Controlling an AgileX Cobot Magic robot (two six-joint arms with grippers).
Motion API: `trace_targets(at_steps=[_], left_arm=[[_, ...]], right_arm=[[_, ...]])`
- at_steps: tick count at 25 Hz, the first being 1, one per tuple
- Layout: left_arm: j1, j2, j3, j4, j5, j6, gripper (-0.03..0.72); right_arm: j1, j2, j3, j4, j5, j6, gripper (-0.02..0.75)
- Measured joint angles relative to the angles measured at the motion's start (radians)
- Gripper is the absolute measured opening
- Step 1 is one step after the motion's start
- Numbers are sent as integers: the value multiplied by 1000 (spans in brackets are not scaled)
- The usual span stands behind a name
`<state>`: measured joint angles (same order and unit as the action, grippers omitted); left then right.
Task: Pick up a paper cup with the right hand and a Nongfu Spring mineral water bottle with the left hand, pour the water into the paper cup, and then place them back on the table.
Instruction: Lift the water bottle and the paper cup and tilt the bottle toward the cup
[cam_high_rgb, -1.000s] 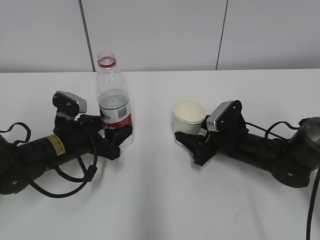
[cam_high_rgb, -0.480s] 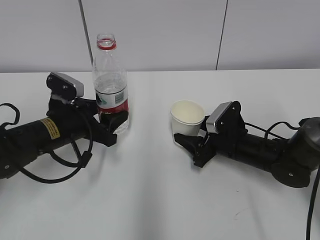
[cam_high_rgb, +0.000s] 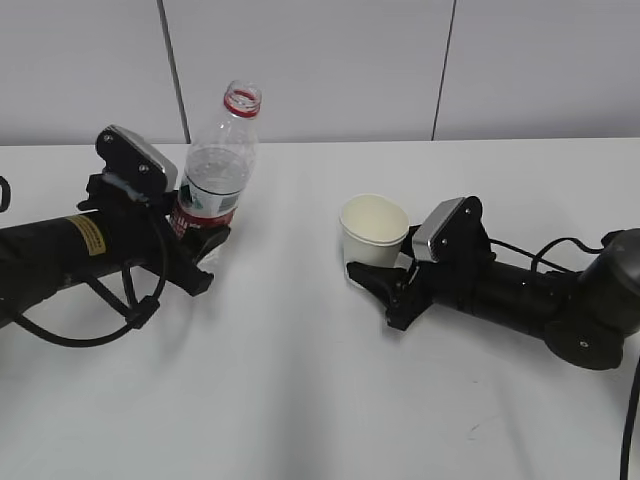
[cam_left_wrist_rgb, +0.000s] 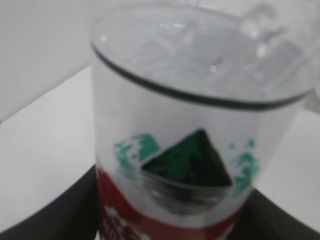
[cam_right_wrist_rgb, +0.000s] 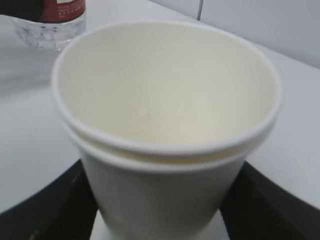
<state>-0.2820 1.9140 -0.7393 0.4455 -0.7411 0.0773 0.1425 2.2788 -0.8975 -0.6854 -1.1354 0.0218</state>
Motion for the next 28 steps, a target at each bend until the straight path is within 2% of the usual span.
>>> trace_targets(at_steps=[8, 18, 28], left_arm=[[-3, -21, -93, 21, 157, 56, 421], [-5, -21, -222, 146, 343, 75, 419], [-7, -21, -290, 229, 407, 78, 419]], right_arm=[[0, -16, 0, -54, 2, 9, 510], [0, -16, -46, -99, 32, 67, 509], [0, -16, -124, -135, 111, 113, 509]])
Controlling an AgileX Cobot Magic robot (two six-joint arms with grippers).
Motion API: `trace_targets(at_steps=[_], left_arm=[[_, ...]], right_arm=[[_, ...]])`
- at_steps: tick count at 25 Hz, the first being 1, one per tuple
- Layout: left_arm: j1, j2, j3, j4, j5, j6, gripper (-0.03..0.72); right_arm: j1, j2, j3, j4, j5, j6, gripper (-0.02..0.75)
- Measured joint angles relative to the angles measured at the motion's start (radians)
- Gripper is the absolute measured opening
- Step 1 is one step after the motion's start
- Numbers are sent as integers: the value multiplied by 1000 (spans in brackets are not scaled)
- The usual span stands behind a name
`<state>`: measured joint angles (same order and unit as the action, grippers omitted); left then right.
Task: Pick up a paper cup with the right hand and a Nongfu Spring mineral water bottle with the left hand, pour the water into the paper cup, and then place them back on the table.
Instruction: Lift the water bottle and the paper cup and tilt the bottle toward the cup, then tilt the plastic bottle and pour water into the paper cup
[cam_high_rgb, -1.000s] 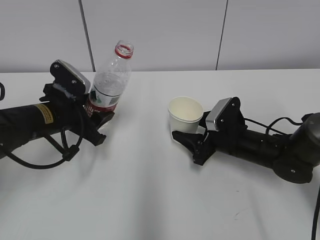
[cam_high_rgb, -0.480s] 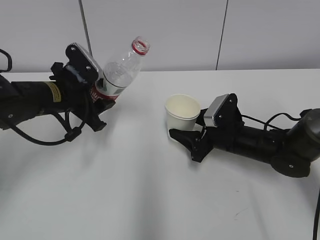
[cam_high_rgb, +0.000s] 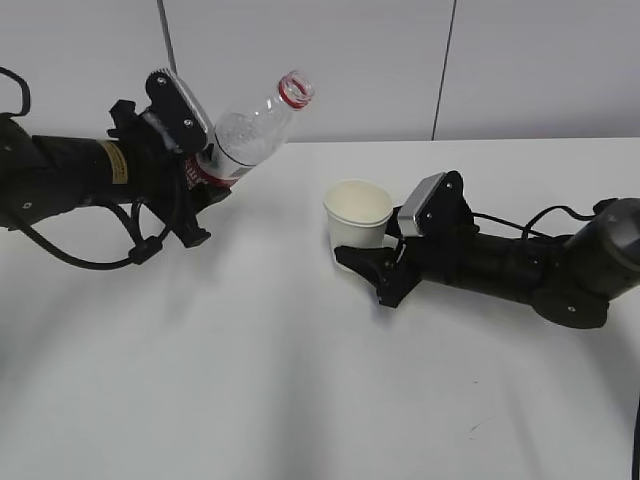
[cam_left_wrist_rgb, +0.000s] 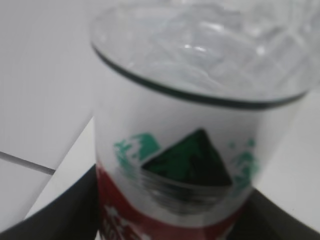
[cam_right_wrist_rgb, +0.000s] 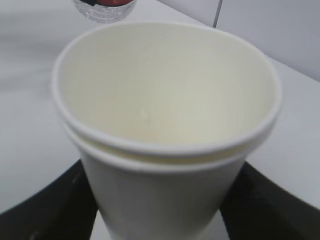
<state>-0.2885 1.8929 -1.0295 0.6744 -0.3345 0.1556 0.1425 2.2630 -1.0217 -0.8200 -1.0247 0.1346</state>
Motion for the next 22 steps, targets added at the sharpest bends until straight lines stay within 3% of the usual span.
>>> trace_targets(at_steps=[6, 22], left_arm=[[-22, 0, -52, 57, 114, 1, 419], [-31, 0, -65, 202, 192, 3, 419]], right_arm=[[0, 0, -29, -1, 9, 45, 509], [0, 0, -34, -84, 9, 71, 509]])
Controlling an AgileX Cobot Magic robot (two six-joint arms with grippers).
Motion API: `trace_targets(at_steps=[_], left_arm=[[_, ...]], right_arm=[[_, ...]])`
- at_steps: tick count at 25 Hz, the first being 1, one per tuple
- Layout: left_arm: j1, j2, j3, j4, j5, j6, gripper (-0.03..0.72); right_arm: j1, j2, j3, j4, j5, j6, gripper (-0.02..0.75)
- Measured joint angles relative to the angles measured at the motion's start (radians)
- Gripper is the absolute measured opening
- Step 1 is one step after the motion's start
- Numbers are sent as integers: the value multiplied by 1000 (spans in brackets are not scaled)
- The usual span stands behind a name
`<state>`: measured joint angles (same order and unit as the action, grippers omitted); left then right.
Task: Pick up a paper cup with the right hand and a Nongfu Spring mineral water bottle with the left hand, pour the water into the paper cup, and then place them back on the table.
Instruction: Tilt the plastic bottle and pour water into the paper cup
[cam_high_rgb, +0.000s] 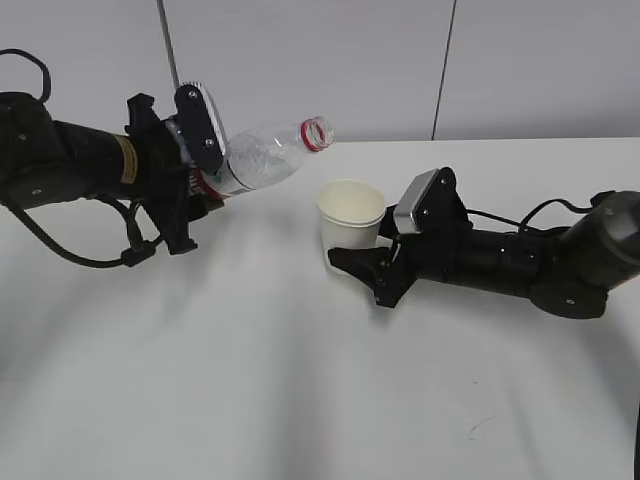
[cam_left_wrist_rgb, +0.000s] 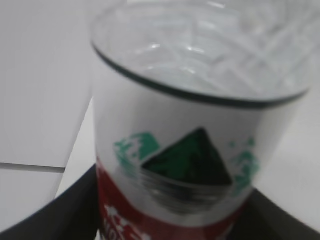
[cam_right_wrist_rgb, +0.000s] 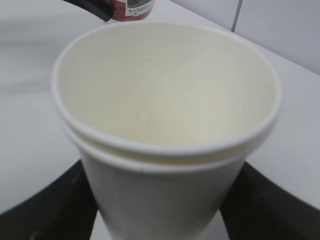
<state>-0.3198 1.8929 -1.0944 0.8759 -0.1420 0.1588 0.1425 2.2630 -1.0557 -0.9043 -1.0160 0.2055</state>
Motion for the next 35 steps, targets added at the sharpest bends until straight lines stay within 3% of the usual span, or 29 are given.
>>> trace_targets(at_steps=[28, 35], left_arm=[[-37, 0, -67, 201, 193, 4, 418], [-46, 0, -67, 236, 221, 4, 418]], right_arm=[[0, 0, 0, -22, 0, 5, 509], [0, 0, -11, -71, 0, 5, 509]])
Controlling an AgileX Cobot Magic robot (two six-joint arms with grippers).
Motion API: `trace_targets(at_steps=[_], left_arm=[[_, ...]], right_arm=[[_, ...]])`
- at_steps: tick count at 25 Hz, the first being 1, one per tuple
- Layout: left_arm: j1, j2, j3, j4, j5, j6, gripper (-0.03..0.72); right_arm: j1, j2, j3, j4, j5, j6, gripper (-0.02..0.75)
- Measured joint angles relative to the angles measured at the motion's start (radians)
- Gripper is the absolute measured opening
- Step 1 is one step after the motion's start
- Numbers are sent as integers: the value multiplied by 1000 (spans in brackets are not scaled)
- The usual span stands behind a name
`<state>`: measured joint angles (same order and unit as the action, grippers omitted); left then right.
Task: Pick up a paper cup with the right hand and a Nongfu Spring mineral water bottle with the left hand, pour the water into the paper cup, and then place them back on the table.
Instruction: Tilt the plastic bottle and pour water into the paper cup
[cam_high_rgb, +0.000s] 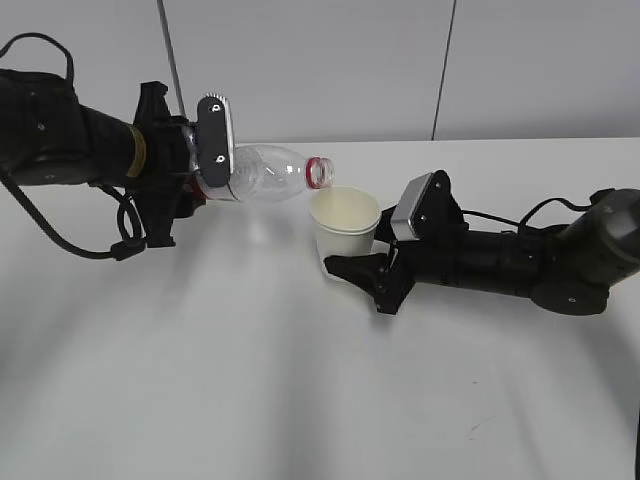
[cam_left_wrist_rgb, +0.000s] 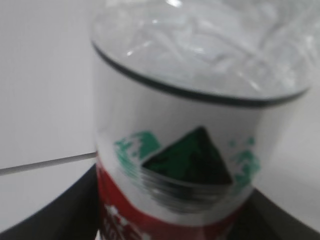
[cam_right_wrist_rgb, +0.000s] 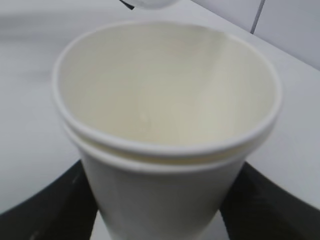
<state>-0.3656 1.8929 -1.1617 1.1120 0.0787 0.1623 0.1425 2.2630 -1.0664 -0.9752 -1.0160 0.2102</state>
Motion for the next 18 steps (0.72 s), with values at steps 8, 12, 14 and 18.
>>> trace_targets(at_steps=[8, 12, 14, 18], left_arm=[[-22, 0, -1, 49, 19, 0, 418], [-22, 0, -1, 70, 38, 0, 417], [-22, 0, -1, 79, 41, 0, 417], [-22, 0, -1, 86, 49, 0, 417]], right_arm=[[0, 0, 0, -29, 0, 0, 509], [0, 0, 0, -51, 7, 2, 509], [0, 0, -5, -62, 26, 8, 509], [0, 0, -7, -76, 39, 15, 509]])
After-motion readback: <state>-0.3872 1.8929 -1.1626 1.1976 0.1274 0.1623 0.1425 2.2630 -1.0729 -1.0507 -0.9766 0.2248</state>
